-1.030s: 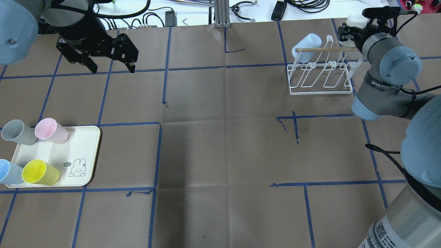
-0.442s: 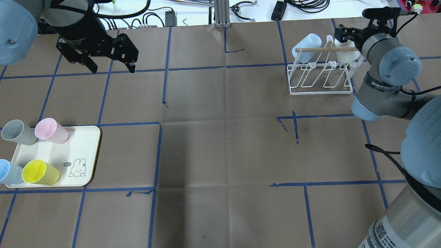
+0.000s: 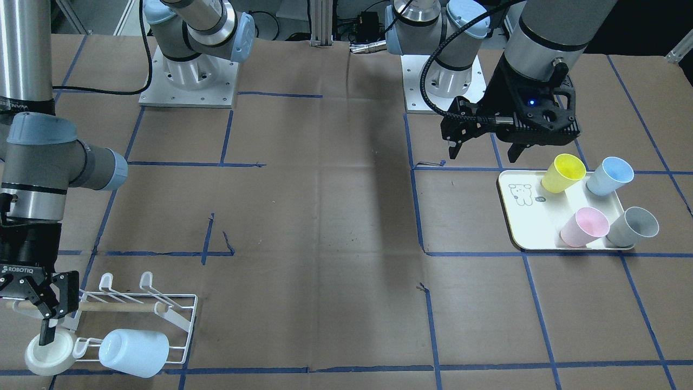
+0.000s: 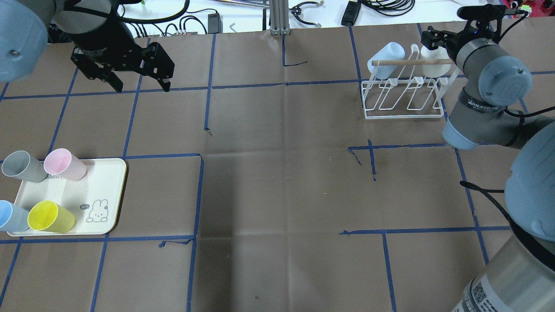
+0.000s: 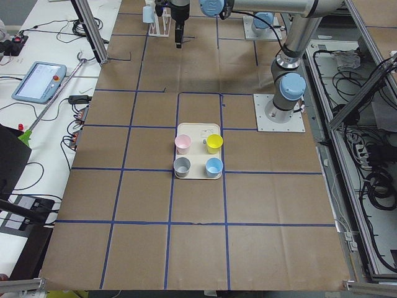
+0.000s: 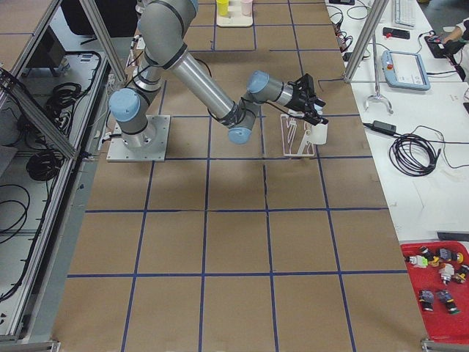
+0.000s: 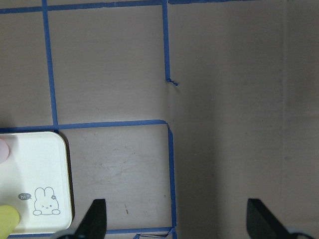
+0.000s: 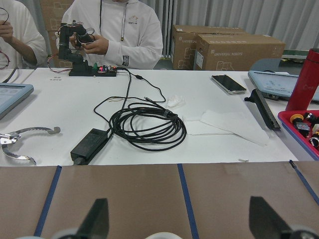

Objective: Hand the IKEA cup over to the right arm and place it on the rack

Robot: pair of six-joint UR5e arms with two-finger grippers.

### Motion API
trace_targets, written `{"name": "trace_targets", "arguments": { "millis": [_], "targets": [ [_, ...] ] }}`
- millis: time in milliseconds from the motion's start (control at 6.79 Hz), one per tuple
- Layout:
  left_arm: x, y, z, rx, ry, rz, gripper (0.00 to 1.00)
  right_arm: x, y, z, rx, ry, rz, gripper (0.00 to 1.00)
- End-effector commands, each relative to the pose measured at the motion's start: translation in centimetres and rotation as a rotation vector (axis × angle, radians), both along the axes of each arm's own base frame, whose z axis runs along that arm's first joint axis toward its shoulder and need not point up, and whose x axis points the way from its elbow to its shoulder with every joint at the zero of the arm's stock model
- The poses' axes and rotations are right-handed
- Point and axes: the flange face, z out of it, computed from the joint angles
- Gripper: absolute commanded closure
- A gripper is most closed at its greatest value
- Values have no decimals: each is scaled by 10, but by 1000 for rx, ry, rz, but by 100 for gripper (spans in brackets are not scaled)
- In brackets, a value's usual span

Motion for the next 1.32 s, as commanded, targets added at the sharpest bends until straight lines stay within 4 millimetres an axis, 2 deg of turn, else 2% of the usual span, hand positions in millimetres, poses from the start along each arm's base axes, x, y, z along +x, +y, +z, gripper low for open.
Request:
{"name": "trace_targets", "arguments": {
  "millis": [0,147,294,442,589,1030,1177],
  "targets": [
    [1,3,-5,9,0,19,1,31,0,35,-64,2,74,1],
    [1,6,-11,6,1,40,1,54,2,64,-114,-9,153,1],
    [2,5,-12,-4,0,48,1,71,7,81,-125,-10,184,0],
    [2,6,-11,-4,-1,51,1,86,12,103,-91,-21,203,0],
    [3,6,-11,1,0,82,1,92,18,124,-17,-42,209,0],
    [3,6,-10,-4,-1,94,1,119,38,142,220,-96,239,0],
    [3,5,-10,-5,-1,93,1,132,44,138,325,-116,253,0]
  ]
}}
